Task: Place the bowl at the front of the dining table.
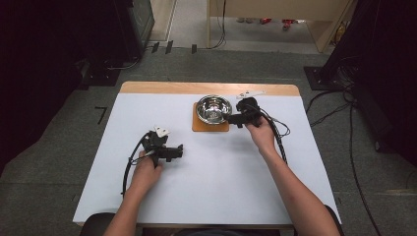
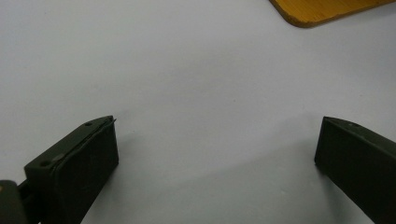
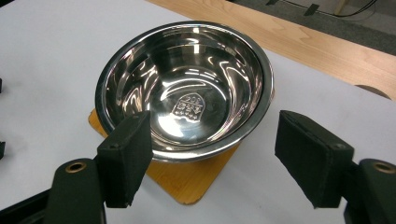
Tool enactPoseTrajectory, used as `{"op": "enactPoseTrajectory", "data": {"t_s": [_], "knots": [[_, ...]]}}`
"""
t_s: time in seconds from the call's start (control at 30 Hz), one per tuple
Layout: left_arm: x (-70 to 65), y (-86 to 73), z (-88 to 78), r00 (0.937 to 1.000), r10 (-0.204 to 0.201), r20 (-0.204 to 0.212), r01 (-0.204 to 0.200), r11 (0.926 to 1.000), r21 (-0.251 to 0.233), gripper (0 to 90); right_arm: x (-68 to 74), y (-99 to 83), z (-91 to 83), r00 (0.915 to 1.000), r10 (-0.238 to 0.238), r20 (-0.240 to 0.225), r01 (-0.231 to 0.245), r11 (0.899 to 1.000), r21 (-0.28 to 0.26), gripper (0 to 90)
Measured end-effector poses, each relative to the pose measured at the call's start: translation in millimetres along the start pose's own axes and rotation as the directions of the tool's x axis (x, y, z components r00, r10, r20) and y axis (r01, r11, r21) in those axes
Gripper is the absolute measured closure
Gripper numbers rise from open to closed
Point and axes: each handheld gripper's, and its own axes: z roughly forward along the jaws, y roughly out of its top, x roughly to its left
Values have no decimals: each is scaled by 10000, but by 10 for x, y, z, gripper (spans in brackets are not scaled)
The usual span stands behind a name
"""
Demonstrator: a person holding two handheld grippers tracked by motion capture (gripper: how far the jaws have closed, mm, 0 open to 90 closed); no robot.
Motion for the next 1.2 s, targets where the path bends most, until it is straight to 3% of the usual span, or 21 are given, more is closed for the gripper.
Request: {"op": "enactPoseTrajectory", "data": {"t_s": [0.8, 1.2], "knots": [[0, 0, 0, 10000, -2, 2, 2, 10000, -1, 0, 14, -320, -167, 9996, 268, 20, -268, 9996, 131, 270], [0, 0, 0, 10000, 1, 0, -1, 10000, 1, 0, 29, -457, -140, 9998, -27, 188, 22, 9996, 272, 251]]}}
